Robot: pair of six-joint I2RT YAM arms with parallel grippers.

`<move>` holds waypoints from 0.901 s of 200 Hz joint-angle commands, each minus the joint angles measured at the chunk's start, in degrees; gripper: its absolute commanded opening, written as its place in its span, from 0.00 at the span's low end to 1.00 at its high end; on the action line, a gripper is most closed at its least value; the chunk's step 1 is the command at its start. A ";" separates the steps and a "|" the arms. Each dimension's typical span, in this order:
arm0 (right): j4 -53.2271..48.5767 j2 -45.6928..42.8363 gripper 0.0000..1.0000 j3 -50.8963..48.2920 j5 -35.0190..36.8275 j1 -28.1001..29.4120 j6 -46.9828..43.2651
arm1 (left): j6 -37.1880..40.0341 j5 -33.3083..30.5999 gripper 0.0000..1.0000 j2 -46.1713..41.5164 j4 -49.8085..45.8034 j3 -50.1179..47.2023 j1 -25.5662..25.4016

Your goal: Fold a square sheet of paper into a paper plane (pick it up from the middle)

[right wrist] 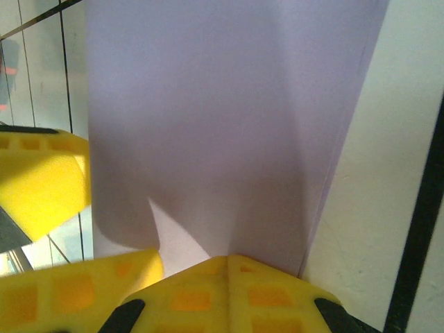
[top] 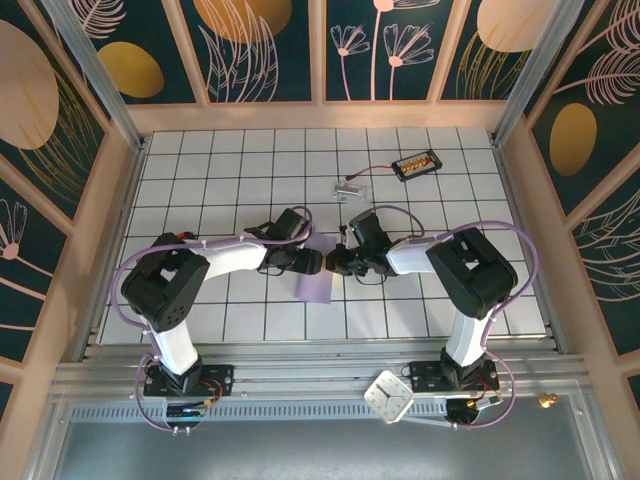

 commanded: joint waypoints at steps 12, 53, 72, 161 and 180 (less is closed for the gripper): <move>-6.38 3.49 0.00 -2.78 6.06 -0.01 -2.14 | -1.49 -9.04 0.63 -5.62 -4.96 0.59 1.08; -6.59 3.50 0.00 -2.76 6.24 -0.36 -2.32 | -6.08 2.20 0.46 -11.78 5.09 -4.33 1.12; -6.67 3.44 0.00 -2.76 6.28 -0.42 -2.41 | -8.58 11.09 0.33 -9.67 7.64 -3.98 0.89; -7.04 4.18 0.00 -2.85 6.72 -0.98 -3.01 | -7.68 7.99 0.15 0.00 6.58 -4.64 1.91; -7.29 4.57 0.00 -2.76 6.76 -1.25 -3.45 | -7.30 6.23 0.13 1.00 6.83 -6.29 2.79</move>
